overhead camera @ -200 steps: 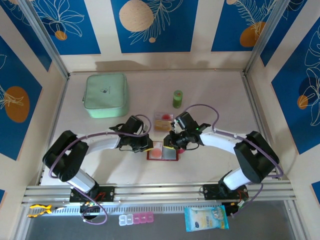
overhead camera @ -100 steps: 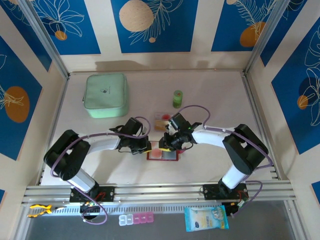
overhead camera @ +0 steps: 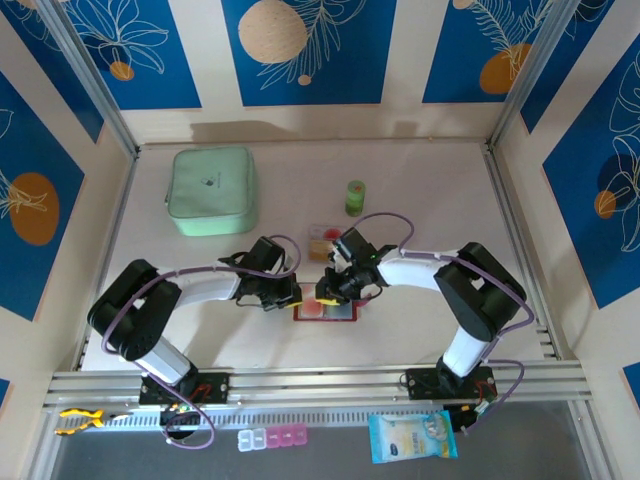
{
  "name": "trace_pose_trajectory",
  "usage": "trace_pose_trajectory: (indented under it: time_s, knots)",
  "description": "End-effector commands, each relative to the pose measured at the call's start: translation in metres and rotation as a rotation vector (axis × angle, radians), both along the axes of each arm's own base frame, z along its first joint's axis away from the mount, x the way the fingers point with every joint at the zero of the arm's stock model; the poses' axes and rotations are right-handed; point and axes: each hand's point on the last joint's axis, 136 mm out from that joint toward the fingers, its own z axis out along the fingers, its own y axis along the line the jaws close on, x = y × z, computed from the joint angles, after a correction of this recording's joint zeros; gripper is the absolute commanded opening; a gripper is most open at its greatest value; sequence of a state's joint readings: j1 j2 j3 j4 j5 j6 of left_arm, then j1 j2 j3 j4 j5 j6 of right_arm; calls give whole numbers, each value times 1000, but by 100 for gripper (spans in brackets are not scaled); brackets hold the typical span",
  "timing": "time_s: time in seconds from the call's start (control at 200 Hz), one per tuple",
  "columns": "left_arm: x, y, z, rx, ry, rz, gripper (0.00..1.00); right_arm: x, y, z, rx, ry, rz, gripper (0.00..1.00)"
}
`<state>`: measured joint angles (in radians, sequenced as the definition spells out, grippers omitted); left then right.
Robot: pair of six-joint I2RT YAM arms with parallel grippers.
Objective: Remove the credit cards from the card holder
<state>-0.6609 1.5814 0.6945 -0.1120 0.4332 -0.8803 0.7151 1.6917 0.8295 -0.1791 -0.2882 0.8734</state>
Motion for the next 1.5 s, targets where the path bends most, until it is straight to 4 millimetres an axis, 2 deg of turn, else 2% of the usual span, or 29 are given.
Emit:
trace_pose_trajectory:
  time_s: [0.0,0.38,0.615,1.025,1.31,1.491]
  knots:
    - [-5,11,-14,44,25,1,5,-1,10,3,25,19,14,22]
    - [-5,11,-13,45,25,1,5,-6,21,2,107,53,30,22]
    - [-6,13,-12,53,23,4,5,-8,-2,-11,-44,55,26,22]
    - [-4,11,-8,43,16,4,5,-5,-2,2,-48,21,42,22]
    - [5,0,16,-11,-22,-5,5,2,2,29,14,-37,28,23]
    - [5,-11,22,-41,-27,-25,5,2,-6,29,6,-35,6,23]
